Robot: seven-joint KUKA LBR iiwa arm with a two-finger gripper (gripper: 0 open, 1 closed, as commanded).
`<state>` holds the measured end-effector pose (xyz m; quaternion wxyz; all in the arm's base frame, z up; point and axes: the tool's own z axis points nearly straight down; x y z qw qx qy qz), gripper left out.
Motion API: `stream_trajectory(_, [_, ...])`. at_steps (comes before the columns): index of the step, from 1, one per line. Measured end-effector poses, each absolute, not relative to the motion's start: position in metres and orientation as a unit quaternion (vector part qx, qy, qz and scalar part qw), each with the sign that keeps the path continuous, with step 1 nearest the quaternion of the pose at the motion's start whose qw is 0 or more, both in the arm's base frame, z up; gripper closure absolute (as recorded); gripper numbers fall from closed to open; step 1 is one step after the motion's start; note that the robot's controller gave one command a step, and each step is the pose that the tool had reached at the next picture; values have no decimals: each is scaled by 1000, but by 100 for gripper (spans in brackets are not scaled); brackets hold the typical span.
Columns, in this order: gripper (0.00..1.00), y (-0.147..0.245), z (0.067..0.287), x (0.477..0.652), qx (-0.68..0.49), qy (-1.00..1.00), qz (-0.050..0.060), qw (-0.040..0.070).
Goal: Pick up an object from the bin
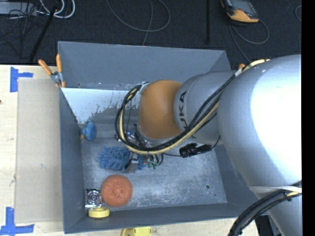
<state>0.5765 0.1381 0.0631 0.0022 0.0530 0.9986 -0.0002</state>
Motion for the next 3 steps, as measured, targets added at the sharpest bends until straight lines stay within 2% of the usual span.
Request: stream_trajectory(3, [100,139,84,576,55,998,0,1])
